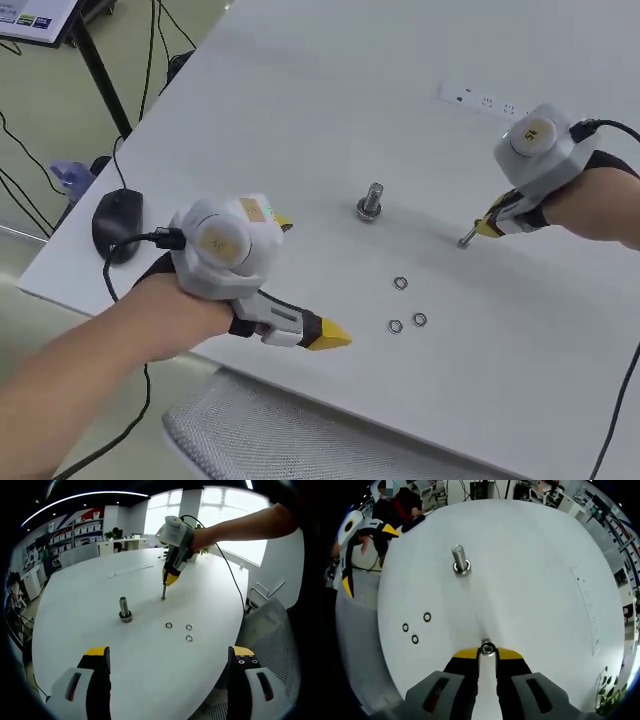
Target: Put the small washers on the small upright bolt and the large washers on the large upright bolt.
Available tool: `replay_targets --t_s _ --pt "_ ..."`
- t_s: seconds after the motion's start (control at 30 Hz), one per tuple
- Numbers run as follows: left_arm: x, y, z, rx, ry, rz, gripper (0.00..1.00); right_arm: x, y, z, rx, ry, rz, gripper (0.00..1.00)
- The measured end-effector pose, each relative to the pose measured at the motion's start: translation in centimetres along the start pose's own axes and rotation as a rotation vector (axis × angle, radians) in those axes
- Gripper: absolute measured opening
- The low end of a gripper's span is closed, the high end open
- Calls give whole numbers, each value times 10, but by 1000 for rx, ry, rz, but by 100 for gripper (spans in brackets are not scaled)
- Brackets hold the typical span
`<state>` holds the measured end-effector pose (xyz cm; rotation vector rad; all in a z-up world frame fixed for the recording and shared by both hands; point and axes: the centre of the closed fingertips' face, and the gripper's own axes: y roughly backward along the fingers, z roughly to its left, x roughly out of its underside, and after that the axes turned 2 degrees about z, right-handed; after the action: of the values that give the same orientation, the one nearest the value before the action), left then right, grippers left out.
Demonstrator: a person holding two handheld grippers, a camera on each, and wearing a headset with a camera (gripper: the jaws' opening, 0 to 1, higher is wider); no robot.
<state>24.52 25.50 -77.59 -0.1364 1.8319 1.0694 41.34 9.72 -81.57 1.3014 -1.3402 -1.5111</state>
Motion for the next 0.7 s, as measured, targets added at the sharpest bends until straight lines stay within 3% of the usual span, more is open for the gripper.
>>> replay_targets --t_s 0.7 --pt "4 -1 2 6 10 5 97 4 -18 2 1 35 26 12"
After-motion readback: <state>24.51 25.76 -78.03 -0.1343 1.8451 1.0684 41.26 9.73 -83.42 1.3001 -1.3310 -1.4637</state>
